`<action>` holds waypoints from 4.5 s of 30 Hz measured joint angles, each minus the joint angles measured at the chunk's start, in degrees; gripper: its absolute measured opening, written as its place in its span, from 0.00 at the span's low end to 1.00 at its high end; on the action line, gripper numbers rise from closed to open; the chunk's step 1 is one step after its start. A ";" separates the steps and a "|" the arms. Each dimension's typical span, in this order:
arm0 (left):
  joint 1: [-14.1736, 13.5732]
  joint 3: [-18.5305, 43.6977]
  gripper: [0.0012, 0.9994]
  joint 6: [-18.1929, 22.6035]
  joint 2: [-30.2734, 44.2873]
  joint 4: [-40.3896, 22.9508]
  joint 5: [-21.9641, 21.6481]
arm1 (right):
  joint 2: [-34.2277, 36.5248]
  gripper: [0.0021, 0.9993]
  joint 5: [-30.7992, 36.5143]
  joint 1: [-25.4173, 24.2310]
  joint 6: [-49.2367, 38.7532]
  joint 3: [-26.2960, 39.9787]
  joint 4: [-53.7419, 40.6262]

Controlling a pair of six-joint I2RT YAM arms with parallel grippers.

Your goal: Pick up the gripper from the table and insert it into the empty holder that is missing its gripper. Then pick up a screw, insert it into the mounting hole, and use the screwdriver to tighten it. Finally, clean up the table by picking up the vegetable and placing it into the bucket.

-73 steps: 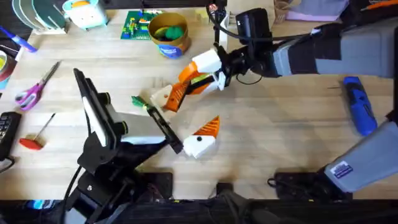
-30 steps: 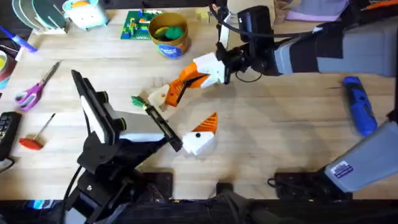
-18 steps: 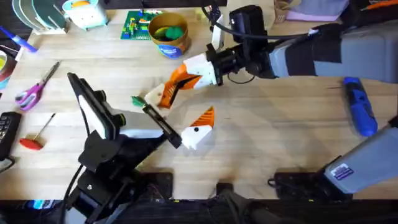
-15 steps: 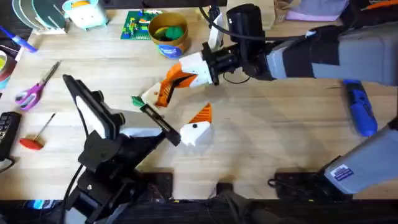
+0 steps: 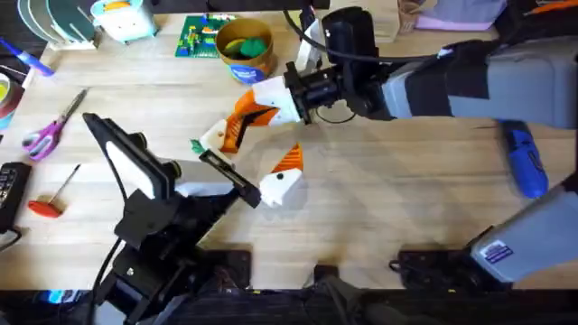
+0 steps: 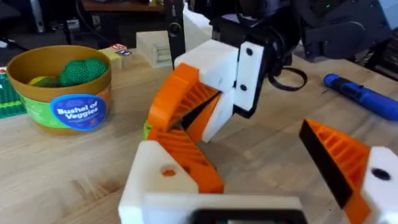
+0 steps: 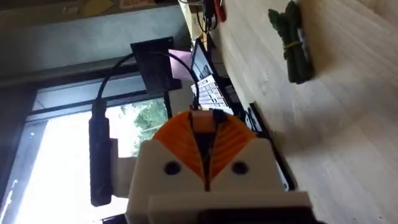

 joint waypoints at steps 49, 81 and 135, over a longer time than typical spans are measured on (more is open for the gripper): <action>0.14 -0.04 0.99 0.26 -0.02 0.52 -2.88 | -0.01 0.01 -0.35 1.57 -2.44 0.04 1.25; -0.58 -0.02 0.99 1.18 -0.09 2.45 0.55 | 0.01 0.36 -11.35 2.49 -5.08 0.09 0.55; -0.58 -0.02 0.99 1.44 -0.07 2.20 -0.24 | 0.01 0.01 -10.88 -1.25 -5.83 0.09 -0.40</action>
